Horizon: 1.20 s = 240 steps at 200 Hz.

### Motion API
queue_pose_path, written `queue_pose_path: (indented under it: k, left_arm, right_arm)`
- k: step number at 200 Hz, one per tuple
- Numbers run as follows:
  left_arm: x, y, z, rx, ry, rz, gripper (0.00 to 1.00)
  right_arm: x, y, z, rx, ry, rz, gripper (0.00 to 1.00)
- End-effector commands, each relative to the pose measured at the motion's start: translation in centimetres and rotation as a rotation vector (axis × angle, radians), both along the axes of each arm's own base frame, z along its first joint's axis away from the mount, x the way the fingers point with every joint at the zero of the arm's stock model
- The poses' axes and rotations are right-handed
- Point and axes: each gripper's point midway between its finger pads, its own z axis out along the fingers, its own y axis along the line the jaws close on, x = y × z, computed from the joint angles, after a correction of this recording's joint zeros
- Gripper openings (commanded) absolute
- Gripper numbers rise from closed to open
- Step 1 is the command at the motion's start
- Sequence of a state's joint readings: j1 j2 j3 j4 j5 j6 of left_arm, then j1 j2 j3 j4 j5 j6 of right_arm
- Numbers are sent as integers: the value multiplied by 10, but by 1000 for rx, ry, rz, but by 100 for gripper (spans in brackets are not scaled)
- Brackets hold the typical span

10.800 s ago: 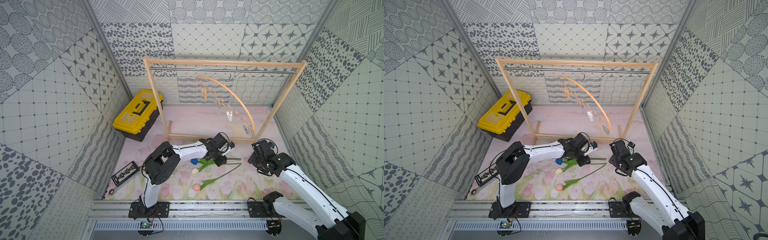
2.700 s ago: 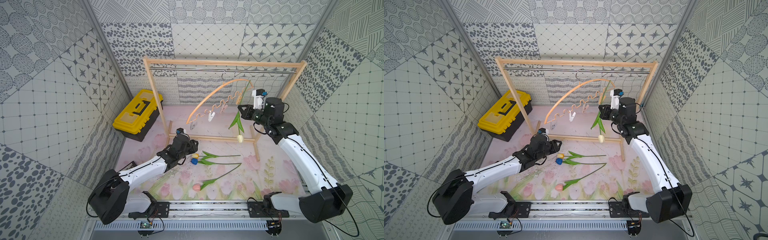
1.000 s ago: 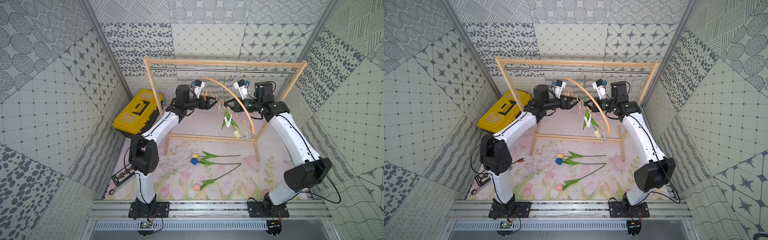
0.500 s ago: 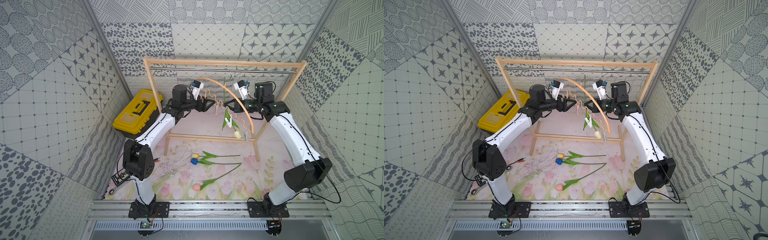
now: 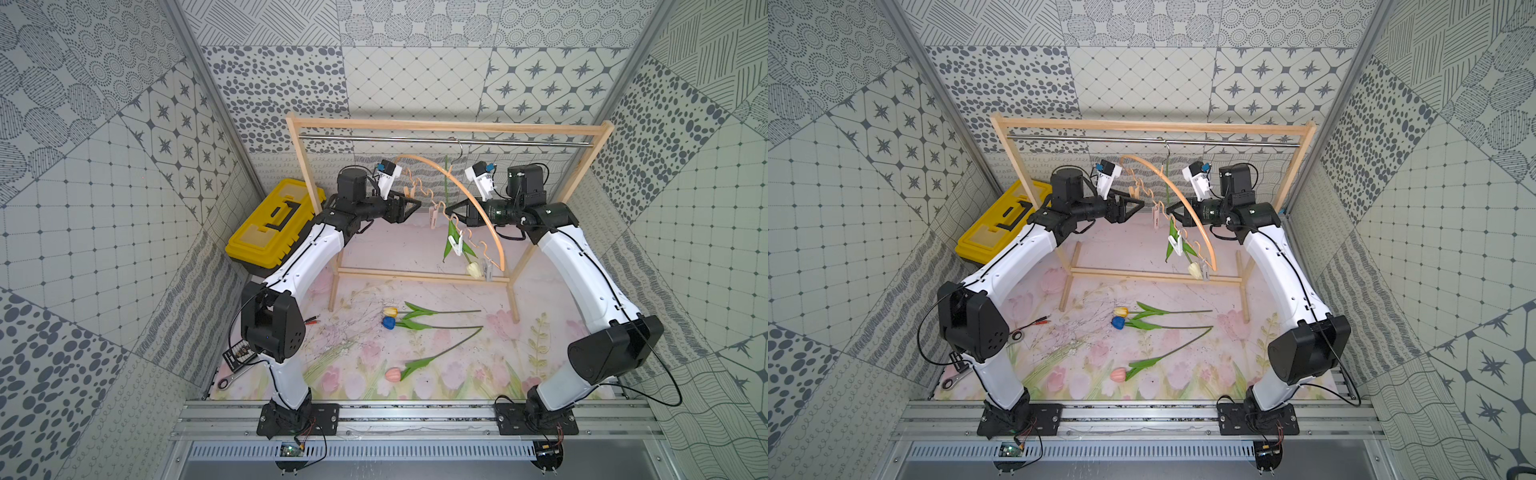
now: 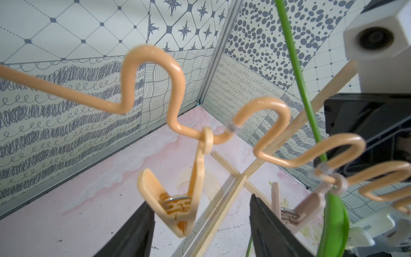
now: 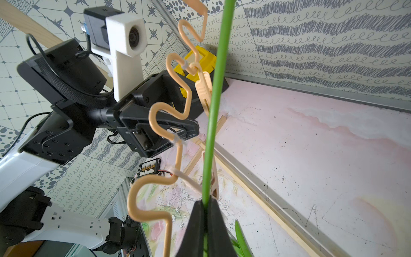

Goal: Dry the flowers on a clothes hanger
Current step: Open the clamp at the hanger.

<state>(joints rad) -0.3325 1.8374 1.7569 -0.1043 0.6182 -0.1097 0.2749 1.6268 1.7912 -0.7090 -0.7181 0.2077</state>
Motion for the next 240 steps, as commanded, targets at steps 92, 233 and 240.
queue_pose_path:
  k: [92,233,240]
  left_arm:
    - [17,-16,9,-60,-48,-44,90]
    - [39,-34,21,-83,-92,-129,87]
    - [40,-35,21,-83,-93,-130,86]
  right_arm:
    - [-6,11,20,2,-63,50,0]
    - [9,41,13,-49,-36,147,0]
    - [8,42,13,-51,-36,150,0]
